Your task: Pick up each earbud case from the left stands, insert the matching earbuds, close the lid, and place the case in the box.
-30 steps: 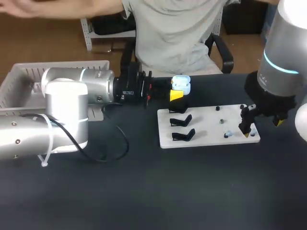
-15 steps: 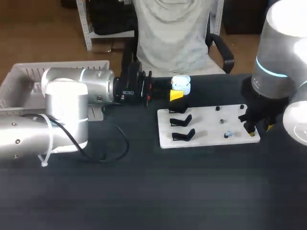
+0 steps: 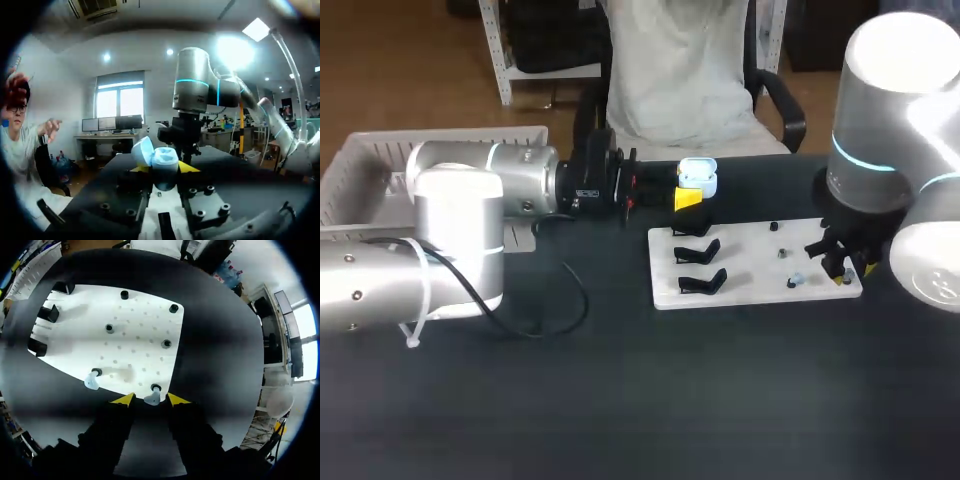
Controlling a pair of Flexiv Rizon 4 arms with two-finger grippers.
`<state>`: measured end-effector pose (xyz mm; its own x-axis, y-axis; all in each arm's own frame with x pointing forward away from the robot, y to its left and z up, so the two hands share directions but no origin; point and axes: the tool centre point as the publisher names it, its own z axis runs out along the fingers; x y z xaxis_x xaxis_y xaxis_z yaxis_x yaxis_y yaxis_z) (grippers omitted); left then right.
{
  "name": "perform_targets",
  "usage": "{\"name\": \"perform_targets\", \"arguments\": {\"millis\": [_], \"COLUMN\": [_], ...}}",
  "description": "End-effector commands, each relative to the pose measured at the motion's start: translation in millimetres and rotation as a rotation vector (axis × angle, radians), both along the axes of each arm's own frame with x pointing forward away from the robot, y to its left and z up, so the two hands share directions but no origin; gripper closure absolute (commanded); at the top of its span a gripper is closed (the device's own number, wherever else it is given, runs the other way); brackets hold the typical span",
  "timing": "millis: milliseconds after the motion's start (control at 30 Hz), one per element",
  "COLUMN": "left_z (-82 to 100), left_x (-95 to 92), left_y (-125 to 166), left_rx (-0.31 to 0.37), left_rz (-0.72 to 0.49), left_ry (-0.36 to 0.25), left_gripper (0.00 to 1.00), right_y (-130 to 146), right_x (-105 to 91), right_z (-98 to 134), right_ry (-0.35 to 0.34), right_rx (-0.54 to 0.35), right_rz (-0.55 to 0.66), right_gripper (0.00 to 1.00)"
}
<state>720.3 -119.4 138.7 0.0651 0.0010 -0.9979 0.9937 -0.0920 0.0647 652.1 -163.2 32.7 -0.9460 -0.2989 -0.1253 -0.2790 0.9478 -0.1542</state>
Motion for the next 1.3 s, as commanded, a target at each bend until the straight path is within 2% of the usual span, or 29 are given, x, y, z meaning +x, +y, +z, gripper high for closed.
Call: {"name": "perform_targets", "arguments": {"millis": [33, 700, 733, 800, 1033, 1300], "left_z": [-0.5, -0.5, -0.5, -0.5, -0.5, -0.5], "left_x": [-0.7, -0.7, -0.7, -0.7, -0.7, -0.7], "left_y": [-0.1, -0.1, -0.1, -0.1, -0.1, -0.1], "left_rx": [-0.003, -0.003, -0.003, -0.003, -0.003, -0.003], "left_rz": [0.003, 0.003, 0.003, 0.003, 0.003, 0.003], "left_ry": [-0.003, -0.003, -0.003, -0.003, -0.003, -0.003], "left_gripper": [1.00, 1.00, 1.00, 1.00, 1.00, 1.00], "right_y": [-0.5, -3.2, -3.2, -3.2, -1.8, 4.5], "right_x": [-0.3, 0.4, 0.4, 0.3, -1.7, -6.9], "right_z": [-3.8, -9.0, -9.1, -9.4, -2.4, 20.3], "right_ry": [-0.014, -0.020, -0.020, -0.020, -0.027, -0.042], "right_rx": [-0.006, -0.027, -0.028, -0.029, -0.038, -0.060], "right_rz": [-0.004, -0.002, -0.001, -0.001, 0.006, 0.016], "right_gripper": [0.68, 0.81, 0.84, 1.00, 1.00, 1.00]}}
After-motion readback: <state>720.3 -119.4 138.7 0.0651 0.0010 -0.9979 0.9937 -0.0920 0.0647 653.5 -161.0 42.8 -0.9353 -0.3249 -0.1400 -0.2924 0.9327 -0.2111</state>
